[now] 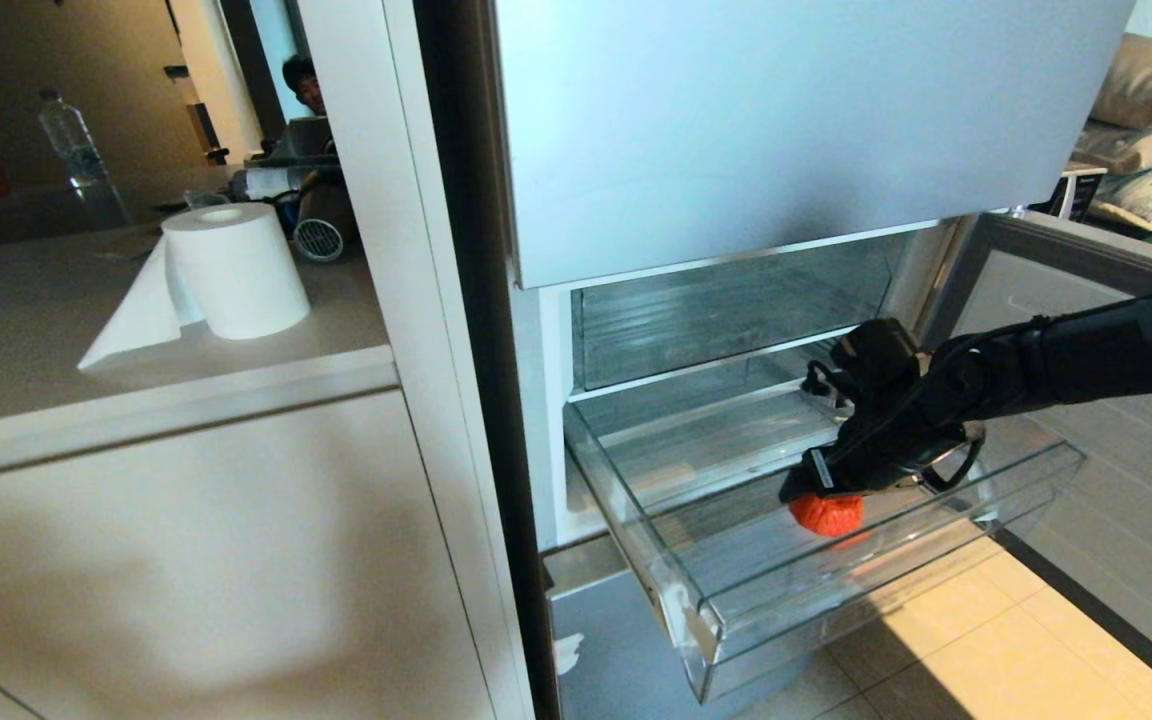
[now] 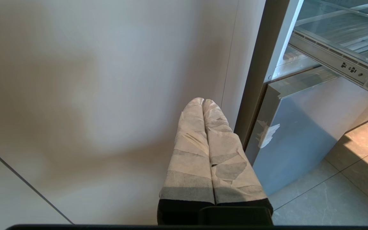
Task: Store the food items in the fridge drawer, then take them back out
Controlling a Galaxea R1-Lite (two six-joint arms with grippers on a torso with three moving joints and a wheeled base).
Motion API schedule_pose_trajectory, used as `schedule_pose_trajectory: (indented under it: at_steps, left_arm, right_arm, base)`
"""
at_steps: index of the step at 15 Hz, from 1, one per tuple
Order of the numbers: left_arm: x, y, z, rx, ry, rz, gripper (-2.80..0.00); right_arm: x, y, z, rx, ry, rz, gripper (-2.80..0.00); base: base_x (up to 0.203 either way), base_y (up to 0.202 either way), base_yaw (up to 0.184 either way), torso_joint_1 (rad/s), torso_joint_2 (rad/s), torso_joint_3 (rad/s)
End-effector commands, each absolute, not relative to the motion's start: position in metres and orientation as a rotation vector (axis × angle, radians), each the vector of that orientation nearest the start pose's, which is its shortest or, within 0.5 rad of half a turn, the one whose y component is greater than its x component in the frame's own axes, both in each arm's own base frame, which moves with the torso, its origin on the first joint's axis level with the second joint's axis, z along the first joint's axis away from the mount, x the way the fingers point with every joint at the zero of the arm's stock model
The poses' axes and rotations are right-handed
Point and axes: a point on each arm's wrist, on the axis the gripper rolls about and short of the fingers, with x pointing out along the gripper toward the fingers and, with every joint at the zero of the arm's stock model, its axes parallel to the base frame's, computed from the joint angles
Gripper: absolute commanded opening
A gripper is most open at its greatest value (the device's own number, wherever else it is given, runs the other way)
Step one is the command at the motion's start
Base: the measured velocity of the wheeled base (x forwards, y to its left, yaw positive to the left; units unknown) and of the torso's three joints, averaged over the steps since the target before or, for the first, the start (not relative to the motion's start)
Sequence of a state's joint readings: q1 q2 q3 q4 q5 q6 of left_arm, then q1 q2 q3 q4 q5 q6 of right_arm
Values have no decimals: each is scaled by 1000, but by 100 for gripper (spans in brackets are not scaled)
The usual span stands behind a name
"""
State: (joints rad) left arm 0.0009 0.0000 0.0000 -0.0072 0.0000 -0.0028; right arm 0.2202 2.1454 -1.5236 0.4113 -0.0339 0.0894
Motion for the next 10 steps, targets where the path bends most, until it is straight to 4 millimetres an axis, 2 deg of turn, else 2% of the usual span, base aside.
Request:
schedule_pose_trajectory:
  at_steps: [1, 6, 7, 10]
  left_arm:
    - [-23, 0, 76, -3, -5, 2, -280]
    - [-23, 0, 76, -3, -5, 2, -280]
    - [-23, 0, 76, -3, -5, 2, -280]
    - [-23, 0, 76, -3, -5, 3, -280]
  right_arm:
    - [385, 85, 122, -47, 1050, 120, 0]
    - [389, 86, 112, -21, 967, 113, 0]
    - [390, 86, 113, -13, 961, 109, -280]
    - [390, 86, 111, 3, 965, 97, -280]
  base:
    - [0, 0, 0, 0, 0, 0]
    - [0, 0, 0, 0, 0, 0]
    - [0, 0, 0, 0, 0, 0]
    - [0, 0, 0, 0, 0, 0]
